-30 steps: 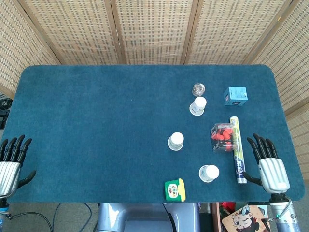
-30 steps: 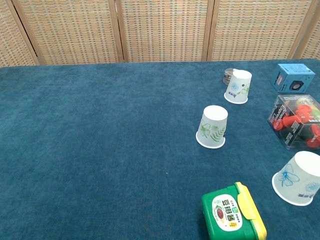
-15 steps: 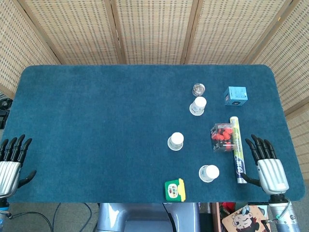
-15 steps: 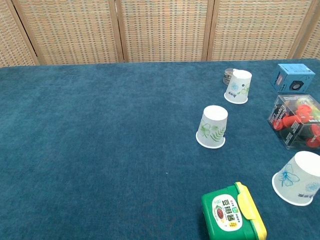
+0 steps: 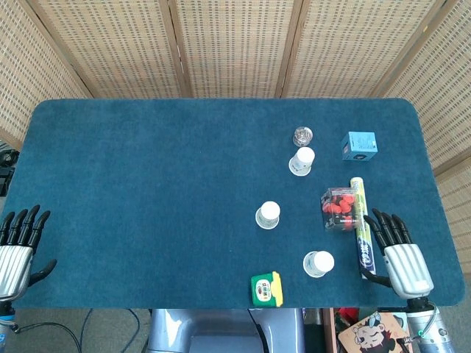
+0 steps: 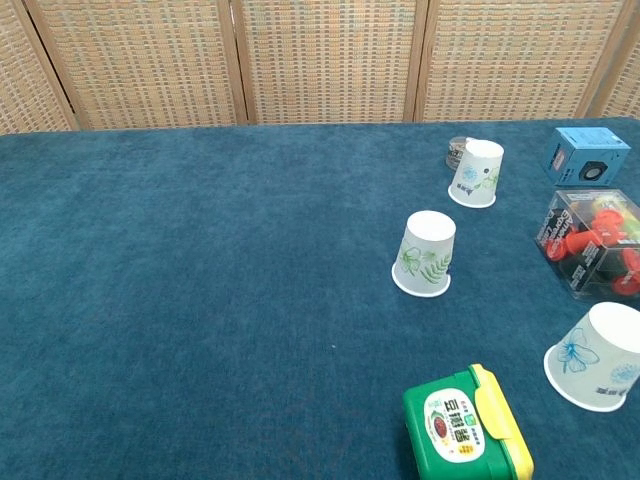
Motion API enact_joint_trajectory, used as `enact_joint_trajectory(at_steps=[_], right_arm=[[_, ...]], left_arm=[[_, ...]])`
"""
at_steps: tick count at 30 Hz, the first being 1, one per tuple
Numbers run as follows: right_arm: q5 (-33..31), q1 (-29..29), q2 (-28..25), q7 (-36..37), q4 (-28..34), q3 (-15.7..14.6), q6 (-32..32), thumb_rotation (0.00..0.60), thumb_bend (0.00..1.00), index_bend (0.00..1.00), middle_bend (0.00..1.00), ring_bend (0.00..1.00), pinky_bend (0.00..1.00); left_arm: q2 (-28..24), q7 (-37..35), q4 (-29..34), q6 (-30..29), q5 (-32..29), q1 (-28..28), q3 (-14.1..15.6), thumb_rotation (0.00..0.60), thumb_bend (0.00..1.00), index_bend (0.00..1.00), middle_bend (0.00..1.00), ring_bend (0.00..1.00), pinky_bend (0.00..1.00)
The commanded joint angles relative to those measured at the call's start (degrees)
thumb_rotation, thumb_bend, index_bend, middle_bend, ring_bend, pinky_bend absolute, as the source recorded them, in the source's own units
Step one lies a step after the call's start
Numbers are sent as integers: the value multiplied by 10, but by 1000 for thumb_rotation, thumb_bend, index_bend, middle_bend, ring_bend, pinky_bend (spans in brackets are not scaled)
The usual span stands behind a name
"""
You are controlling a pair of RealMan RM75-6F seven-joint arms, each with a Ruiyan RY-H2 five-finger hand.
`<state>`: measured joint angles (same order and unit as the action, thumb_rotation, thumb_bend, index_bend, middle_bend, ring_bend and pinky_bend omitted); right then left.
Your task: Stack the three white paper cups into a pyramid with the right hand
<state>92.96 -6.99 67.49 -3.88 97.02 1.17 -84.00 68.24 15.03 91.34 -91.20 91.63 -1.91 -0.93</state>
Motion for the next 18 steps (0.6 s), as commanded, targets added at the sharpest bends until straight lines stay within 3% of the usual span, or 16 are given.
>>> enact_joint_trajectory(at_steps=[1,12,18], right_arm=[[6,-3,4,-5,3,-3,3,600,131,102,0,0,0],[17,-19,30,-37,19,-8,30,600,131,279,0,0,0],[8,-29,42,-54,28,-9,53,600,131,321,0,0,0]], left_arm=[[-2,-3,0,-2,-1,1,-1,600,207,0,0,0,0],[-1,-3,-1,1,-2,0,-1,600,207,0,0,0,0],[0,-2,-2,5,-3,-2,-1,600,207,0,0,0,0]])
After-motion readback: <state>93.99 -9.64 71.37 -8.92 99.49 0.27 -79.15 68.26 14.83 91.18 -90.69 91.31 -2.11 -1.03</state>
